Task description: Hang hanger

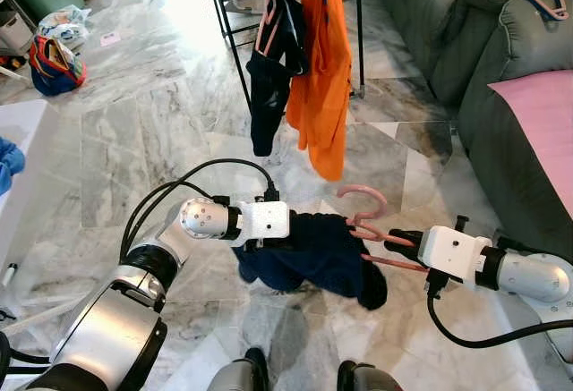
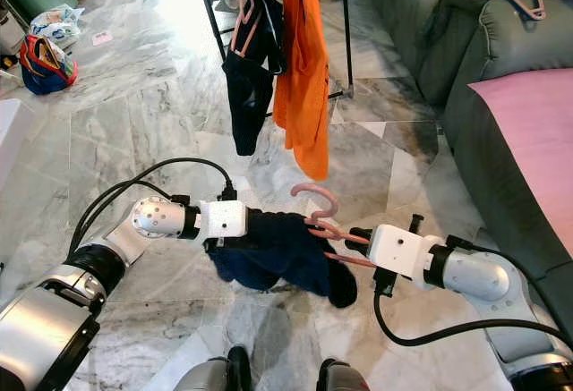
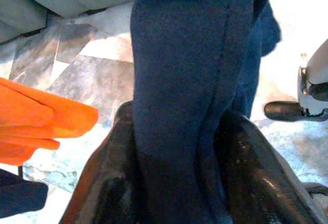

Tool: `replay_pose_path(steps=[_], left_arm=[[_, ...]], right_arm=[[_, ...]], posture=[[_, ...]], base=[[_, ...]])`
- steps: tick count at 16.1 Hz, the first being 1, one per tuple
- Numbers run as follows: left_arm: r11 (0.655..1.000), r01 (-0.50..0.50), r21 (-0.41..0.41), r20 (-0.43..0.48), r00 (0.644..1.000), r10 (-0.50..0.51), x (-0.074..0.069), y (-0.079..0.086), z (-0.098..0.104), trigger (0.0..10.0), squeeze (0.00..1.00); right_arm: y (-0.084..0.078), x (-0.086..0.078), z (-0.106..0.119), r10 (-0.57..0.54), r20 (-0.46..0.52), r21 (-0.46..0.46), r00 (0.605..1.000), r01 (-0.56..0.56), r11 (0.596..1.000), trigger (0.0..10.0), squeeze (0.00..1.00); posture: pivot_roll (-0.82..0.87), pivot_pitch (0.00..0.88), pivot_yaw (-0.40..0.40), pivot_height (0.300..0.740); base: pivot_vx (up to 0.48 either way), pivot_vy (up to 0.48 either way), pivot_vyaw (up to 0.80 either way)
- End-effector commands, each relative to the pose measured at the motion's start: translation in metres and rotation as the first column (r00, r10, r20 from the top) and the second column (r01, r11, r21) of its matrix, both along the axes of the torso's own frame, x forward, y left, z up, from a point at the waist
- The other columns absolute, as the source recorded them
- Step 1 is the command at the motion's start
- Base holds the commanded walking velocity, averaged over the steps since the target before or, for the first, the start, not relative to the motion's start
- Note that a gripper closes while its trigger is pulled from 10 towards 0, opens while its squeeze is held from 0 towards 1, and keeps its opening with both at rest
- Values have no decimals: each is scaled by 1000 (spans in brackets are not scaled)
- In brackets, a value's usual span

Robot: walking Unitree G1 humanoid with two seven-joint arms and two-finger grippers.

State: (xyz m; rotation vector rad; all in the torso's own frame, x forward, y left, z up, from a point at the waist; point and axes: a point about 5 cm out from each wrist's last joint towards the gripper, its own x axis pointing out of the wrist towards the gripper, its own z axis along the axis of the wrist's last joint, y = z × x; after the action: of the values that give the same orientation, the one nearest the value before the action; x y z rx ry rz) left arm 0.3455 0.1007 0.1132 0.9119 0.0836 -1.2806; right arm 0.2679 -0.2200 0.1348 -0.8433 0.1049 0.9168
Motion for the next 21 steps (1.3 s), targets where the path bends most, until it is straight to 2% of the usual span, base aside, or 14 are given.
replay_pose_path(steps=[1, 10, 11, 18, 19, 20, 21], left_arm=[[1000, -10, 10, -13, 1000, 10, 1, 4, -1, 0, 0], [1000, -23, -2, -6, 1000, 23, 2, 4, 1, 0, 0], [999, 7, -42, -92, 996, -11, -2, -10, -3, 0, 0], [998, 14, -64, -128, 992, -22, -5, -13, -6, 0, 0], [998, 0, -69, -138, 990, -10, -5, -11, -8, 0, 0], [997, -9, -72, -145, 990, -2, -6, -10, -9, 0, 0], [997, -12, -73, -147, 989, 1, -6, -9, -9, 0, 0]], right_arm=[[1, -1, 3, 11, 22, 11, 1000, -11, 1000, 10000, 0], [1, -1, 2, 13, 23, 8, 1000, -13, 1000, 10000, 0], [7, -1, -12, 41, -5, -23, 999, -41, 999, 10000, 0], [6, 3, -9, 45, 13, -31, 999, -45, 999, 10000, 0], [3, 3, -5, 39, 0, -18, 999, -39, 999, 10000, 35], [0, 3, -2, 38, -17, -6, 999, -38, 999, 10000, 804], [0, 3, -2, 38, -24, -1, 999, -38, 999, 10000, 804]], posture=[[-119, 229, 102, 740], [-119, 228, 99, 740], [-120, 223, 93, 740], [-122, 222, 91, 740], [-124, 223, 91, 740], [-124, 224, 90, 740], [-124, 224, 90, 740]], base=[[0, 0, 0], [0, 0, 0], [0, 0, 0], [0, 0, 0], [0, 0, 0], [0, 0, 0], [0, 0, 0]])
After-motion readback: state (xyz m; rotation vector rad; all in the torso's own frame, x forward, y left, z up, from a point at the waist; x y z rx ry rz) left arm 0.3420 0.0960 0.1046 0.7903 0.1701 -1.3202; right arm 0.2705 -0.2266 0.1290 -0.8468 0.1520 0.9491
